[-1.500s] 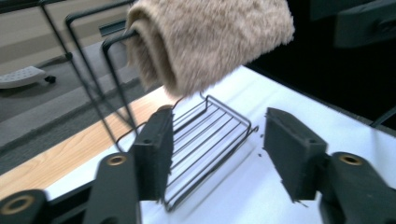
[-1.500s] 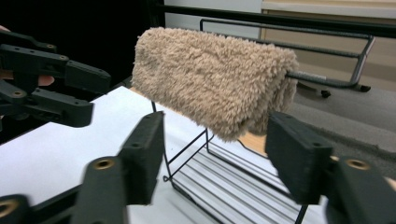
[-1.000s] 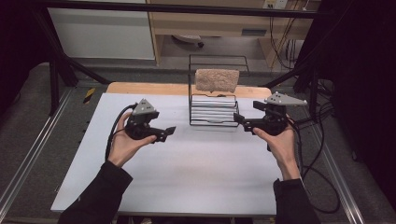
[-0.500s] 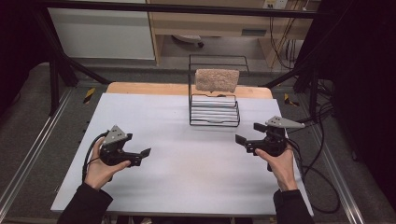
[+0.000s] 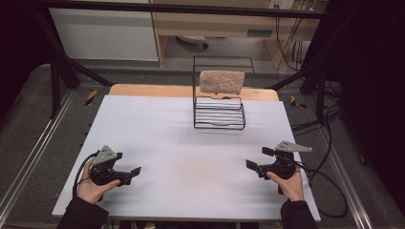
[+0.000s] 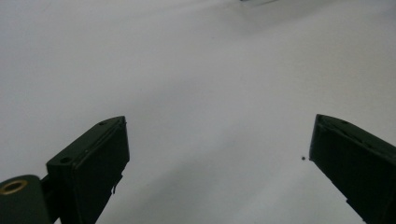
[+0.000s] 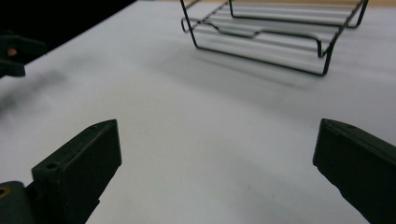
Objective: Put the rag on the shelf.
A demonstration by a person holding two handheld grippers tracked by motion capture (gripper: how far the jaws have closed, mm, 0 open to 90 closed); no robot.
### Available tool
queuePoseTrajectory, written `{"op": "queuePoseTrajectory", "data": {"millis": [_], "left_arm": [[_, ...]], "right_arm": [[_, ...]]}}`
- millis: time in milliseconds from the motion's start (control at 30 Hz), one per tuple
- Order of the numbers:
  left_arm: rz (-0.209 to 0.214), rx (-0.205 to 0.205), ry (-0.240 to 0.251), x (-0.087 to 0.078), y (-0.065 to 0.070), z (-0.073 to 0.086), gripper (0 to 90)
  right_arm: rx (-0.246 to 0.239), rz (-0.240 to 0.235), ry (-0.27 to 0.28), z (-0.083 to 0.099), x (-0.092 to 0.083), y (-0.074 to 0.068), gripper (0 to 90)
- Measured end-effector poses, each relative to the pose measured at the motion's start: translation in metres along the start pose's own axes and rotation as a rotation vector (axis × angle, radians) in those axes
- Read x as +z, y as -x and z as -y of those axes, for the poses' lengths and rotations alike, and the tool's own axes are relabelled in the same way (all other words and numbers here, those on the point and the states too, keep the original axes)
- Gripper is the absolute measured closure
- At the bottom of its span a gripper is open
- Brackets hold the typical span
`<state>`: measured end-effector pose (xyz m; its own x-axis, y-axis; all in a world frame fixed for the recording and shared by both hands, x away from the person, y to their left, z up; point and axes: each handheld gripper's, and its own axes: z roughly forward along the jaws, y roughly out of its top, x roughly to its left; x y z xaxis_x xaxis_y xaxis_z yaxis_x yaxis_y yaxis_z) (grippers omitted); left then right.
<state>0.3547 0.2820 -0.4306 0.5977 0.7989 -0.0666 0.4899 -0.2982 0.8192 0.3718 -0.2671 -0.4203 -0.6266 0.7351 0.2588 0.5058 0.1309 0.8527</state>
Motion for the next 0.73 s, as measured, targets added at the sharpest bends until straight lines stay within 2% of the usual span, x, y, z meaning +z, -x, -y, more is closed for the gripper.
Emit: {"op": "queuePoseTrajectory", "data": {"millis": [100,233,333,400,567,733], "left_arm": [[0.010,0.006,-0.009,0.000,-0.002,0.004,4.8],[0.021,0.013,-0.018,0.001,-0.002,0.010,4.8],[0.025,0.030,-0.024,0.001,-0.002,0.012,4.9],[0.026,0.026,-0.016,0.000,-0.002,0.012,4.8],[0.031,0.024,-0.018,0.001,-0.001,0.013,4.8],[0.037,0.028,-0.032,0.002,-0.001,0.014,4.9]], "right_arm": [[0.015,0.004,-0.024,0.011,0.001,0.003,0.9],[0.011,0.012,-0.062,0.023,0.000,0.007,0.7],[0.024,0.016,-0.068,0.026,-0.001,0.009,0.5],[0.023,0.012,-0.068,0.027,-0.001,0.009,0.4],[-0.025,0.006,-0.109,0.031,-0.001,0.008,0.3],[-0.024,0.001,-0.129,0.033,-0.001,0.008,0.4]]}}
